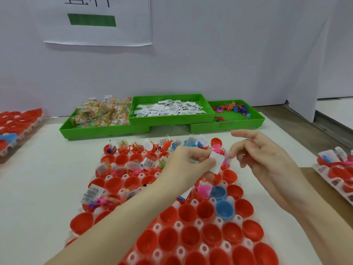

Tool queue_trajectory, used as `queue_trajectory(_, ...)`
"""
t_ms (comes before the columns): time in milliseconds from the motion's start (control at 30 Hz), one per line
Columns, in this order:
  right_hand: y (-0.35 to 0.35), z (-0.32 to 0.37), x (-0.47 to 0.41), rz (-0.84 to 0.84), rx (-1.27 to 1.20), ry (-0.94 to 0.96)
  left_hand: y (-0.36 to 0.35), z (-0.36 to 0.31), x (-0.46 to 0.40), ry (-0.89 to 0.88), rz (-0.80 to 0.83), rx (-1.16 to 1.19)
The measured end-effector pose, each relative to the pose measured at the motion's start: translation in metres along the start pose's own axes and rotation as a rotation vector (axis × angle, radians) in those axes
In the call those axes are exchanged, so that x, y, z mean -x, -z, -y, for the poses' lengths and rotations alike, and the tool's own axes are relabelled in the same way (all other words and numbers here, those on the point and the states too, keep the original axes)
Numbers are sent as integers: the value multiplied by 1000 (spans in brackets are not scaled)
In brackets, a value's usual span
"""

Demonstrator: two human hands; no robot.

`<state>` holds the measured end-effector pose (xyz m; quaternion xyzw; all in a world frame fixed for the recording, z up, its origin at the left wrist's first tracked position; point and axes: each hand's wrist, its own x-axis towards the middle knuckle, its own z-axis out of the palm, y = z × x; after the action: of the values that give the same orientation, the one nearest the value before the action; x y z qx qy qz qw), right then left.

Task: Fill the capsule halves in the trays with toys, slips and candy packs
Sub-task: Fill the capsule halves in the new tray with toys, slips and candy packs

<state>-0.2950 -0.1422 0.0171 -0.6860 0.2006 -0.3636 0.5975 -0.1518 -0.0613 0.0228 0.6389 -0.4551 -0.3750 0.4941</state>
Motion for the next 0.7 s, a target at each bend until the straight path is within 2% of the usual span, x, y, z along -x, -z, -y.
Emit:
queue_trajectory(100, -5, -1, 2, 26, 36, 24, -4, 2, 2, -23, -35, 26)
queue_trajectory(433, -12, -5, 7, -135, 36, 129, -6, 4, 7, -9, -42, 190)
queue_trajectory(700, -15, -11, 5, -178, -113, 21, 0, 4, 5, 2, -12, 258)
